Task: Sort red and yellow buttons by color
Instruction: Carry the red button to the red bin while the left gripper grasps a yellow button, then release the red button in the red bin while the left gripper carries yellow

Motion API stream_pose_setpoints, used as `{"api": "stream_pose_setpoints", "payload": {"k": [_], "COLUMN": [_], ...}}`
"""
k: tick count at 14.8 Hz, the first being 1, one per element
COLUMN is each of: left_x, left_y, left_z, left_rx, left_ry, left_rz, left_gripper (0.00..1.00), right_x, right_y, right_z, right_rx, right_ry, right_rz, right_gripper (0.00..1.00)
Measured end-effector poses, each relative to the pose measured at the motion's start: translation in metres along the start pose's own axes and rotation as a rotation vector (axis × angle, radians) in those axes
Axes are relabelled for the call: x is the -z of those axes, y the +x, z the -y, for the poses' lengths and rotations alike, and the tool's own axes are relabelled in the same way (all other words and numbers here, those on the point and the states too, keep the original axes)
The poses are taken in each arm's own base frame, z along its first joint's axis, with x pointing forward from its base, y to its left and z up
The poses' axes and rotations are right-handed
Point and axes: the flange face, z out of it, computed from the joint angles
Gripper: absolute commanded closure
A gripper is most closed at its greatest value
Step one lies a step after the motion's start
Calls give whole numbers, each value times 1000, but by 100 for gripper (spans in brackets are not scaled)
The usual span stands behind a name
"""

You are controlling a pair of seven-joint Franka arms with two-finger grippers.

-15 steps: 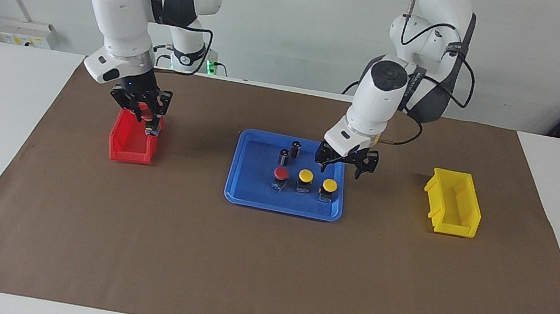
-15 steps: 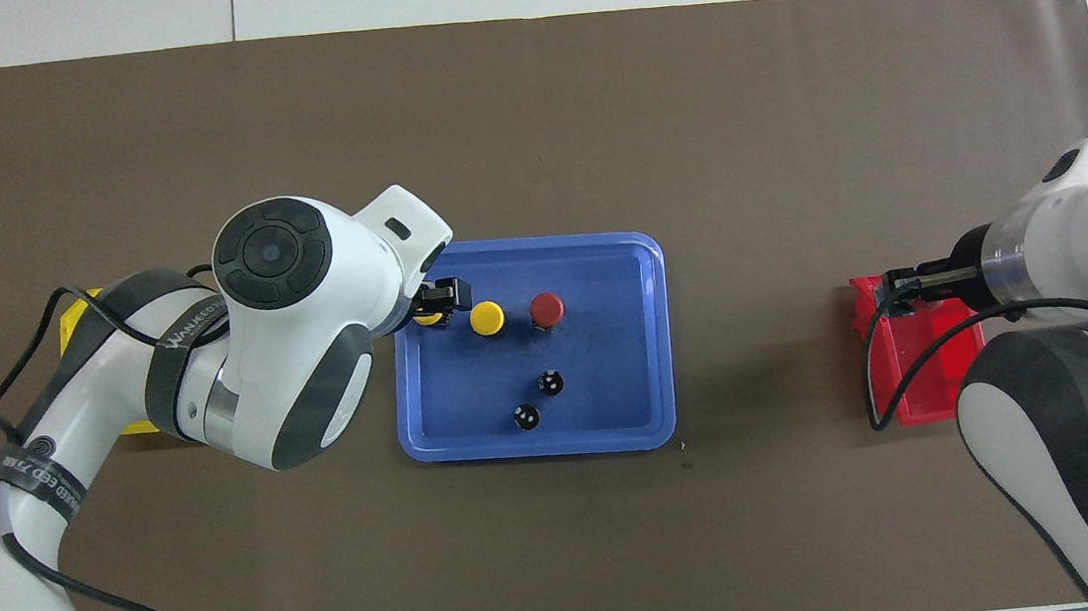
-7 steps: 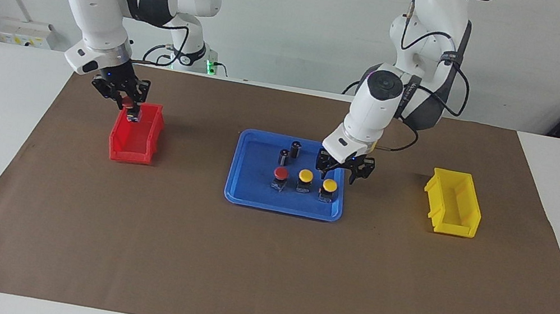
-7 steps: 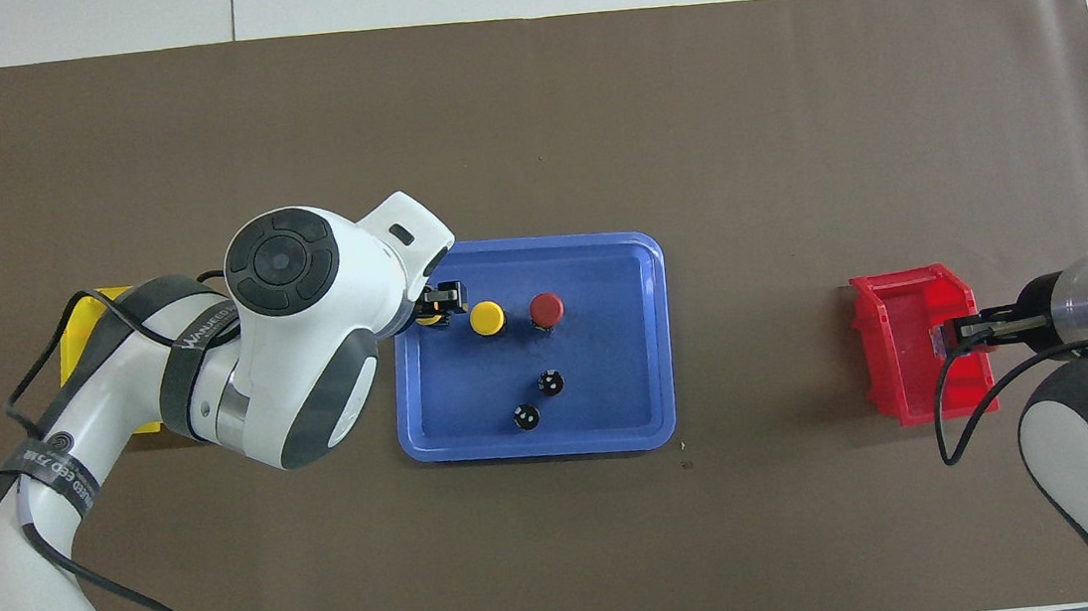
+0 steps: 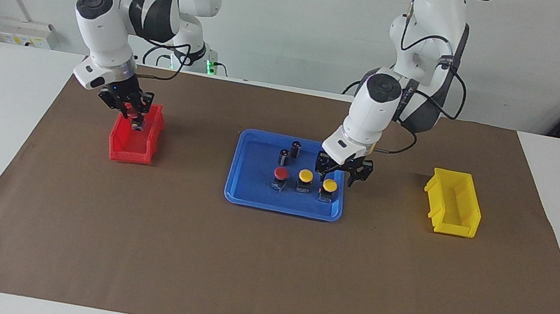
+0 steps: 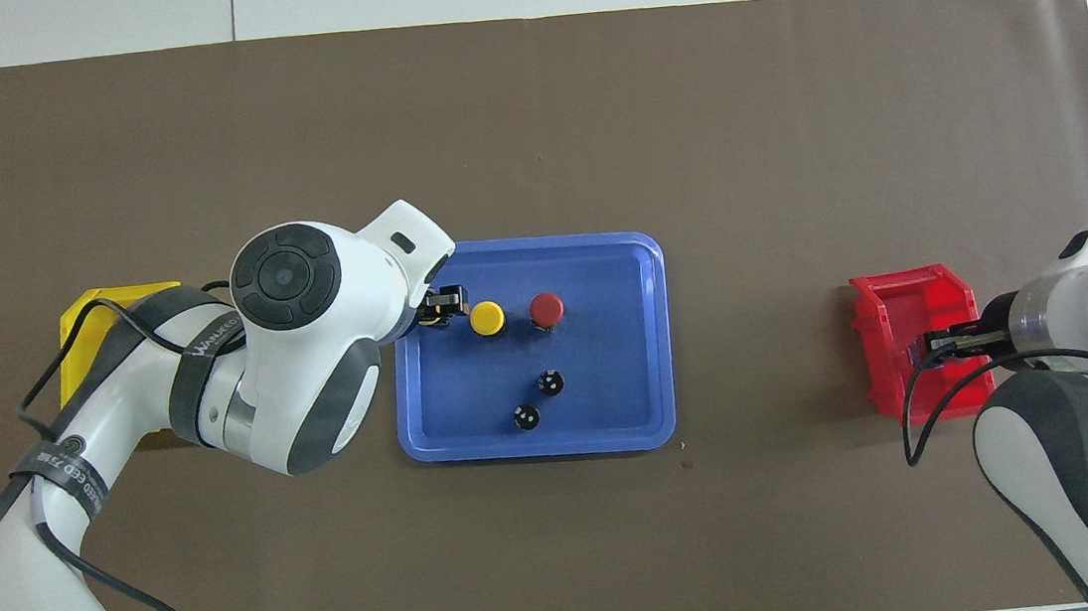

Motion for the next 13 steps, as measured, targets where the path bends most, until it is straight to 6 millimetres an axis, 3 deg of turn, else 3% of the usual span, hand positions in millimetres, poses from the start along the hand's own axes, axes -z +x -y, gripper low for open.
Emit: {"api": "stream_pose_setpoints", "payload": {"k": [5,6,10,13], "left_x": [-11,-12,-12,-13], "left_y": [-1,-2,-2,-2], "left_z": [-4,-6,-6,-6], "left_rx": [4,5,5,6], "left_ry": [-3,-3,-3,-3], "left_rz": [-2,-1,-2,-2], "left_gripper": [34,34,35,35], "right_x": [-30,-34,-38,-39], "right_y": [-10,-12,-15,-15], "right_z": [1,1,1,1], "right_rx": [0,0,4,12], "right_ry": [1,2,3,3], "right_rz": [4,11,21,23], "right_gripper": [85,85,69,68]}}
